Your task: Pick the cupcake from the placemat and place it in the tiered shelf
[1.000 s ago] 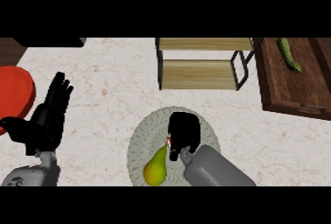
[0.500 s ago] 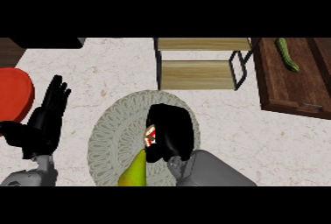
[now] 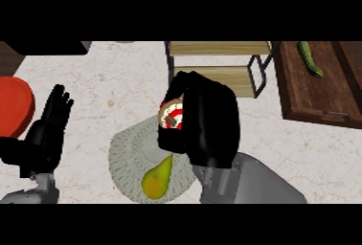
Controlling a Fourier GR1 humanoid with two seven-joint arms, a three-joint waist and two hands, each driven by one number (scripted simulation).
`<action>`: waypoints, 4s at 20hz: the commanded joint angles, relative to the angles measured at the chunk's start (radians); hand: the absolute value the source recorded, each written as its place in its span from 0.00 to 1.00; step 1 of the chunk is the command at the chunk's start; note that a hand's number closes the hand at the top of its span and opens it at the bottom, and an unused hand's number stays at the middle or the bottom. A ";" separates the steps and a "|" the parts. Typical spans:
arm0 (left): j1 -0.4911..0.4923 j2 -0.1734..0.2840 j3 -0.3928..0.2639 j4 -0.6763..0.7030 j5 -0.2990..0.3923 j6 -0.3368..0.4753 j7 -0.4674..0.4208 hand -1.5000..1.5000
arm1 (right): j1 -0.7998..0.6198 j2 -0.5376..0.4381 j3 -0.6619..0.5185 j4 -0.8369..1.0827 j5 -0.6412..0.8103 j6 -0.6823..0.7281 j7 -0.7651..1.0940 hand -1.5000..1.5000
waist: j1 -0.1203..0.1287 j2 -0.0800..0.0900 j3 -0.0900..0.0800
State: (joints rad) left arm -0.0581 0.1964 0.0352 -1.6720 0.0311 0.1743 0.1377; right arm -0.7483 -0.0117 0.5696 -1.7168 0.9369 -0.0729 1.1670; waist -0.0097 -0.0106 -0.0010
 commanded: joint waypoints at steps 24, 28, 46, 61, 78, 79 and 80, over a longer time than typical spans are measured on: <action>0.016 -0.031 0.005 -0.005 -0.014 -0.038 -0.015 0.50 | -0.046 0.011 -0.457 0.479 0.104 -0.304 -0.365 1.00 | 0.023 0.014 0.001; -0.037 -0.024 0.028 0.022 -0.015 -0.035 -0.024 0.50 | -0.172 -0.063 -0.599 0.666 0.008 -0.338 -0.518 1.00 | 0.029 0.018 0.001; -0.018 -0.017 0.051 -0.004 0.016 -0.088 0.030 0.50 | -0.345 -0.053 -0.780 1.078 -0.210 -0.473 -0.808 0.00 | 0.029 0.016 0.001; -0.013 -0.060 0.031 0.000 -0.056 -0.022 0.022 0.50 | -0.244 -0.149 -0.830 0.670 -0.321 -0.448 -0.705 0.00 | -0.014 0.000 0.001; -0.048 -0.042 0.068 0.004 -0.032 -0.051 0.023 0.50 | 0.360 -0.336 -0.954 -0.151 -0.596 -0.082 -0.461 0.00 | -0.002 0.007 0.001; -0.040 -0.049 0.048 -0.024 -0.057 -0.035 0.047 0.50 | 0.373 -0.357 -0.996 -0.164 -0.653 -0.056 -0.470 0.00 | -0.001 0.007 0.001; 0.021 -0.049 0.057 -0.050 -0.023 -0.071 0.044 0.50 | 0.341 -0.355 -0.988 -0.091 -0.645 -0.085 -0.508 0.00 | 0.009 0.009 0.001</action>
State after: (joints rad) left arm -0.0703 0.1510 0.0949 -1.6849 -0.0049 0.1232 0.1607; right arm -0.4586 -0.3431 -0.3822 -1.7621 0.3579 -0.1872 0.6728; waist -0.0140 -0.0049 0.0000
